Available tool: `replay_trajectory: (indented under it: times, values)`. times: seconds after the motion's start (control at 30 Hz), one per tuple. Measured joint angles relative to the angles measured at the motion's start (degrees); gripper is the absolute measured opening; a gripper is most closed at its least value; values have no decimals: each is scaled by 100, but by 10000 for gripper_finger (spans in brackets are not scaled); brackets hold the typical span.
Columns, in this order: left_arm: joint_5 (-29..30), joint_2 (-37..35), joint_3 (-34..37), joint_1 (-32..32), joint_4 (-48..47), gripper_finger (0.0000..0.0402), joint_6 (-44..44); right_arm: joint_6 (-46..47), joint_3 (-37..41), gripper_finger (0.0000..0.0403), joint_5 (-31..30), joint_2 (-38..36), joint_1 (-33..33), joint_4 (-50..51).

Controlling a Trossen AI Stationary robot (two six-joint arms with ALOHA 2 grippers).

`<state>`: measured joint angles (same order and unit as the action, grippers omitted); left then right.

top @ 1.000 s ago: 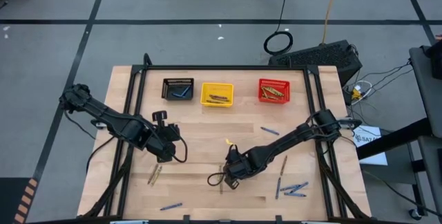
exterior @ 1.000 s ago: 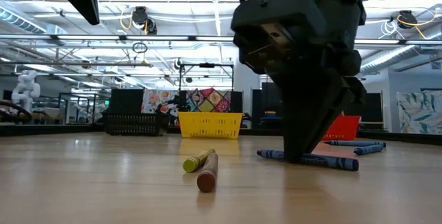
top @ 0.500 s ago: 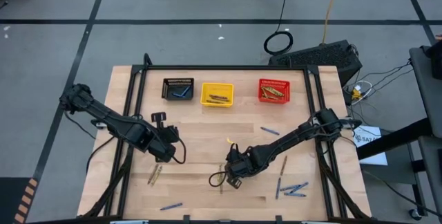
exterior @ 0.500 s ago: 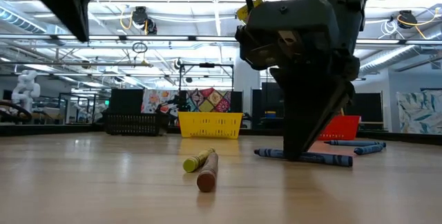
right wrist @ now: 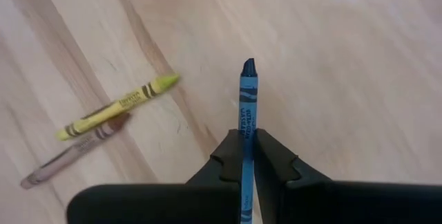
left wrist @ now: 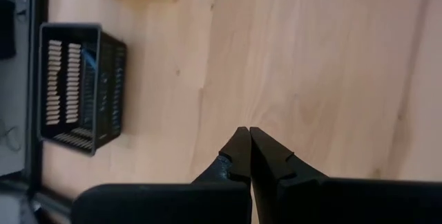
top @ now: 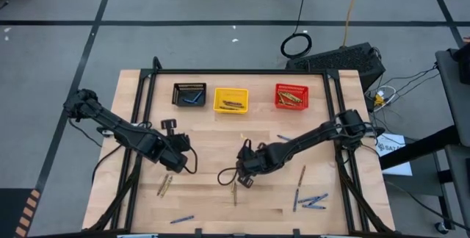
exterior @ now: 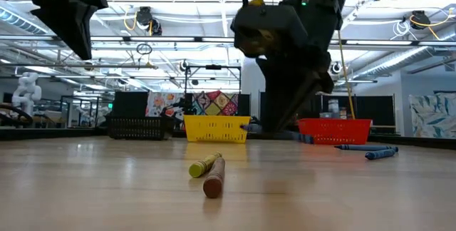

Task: Sort crayons
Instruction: Put the blue crayon into the black bin

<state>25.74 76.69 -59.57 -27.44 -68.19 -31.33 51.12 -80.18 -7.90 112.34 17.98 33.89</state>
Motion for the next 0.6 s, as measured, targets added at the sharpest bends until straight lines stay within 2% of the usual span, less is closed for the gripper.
replay_trajectory:
  times: [0.23, 0.6]
  values:
    - [1, 0, 0, 25, 232, 0, 17, -306, -7, 0, -2, -193, -76, -198]
    - [26, 0, 0, 283, 320, 0, 17, -1250, -13, 0, 24, -193, -727, -1397]
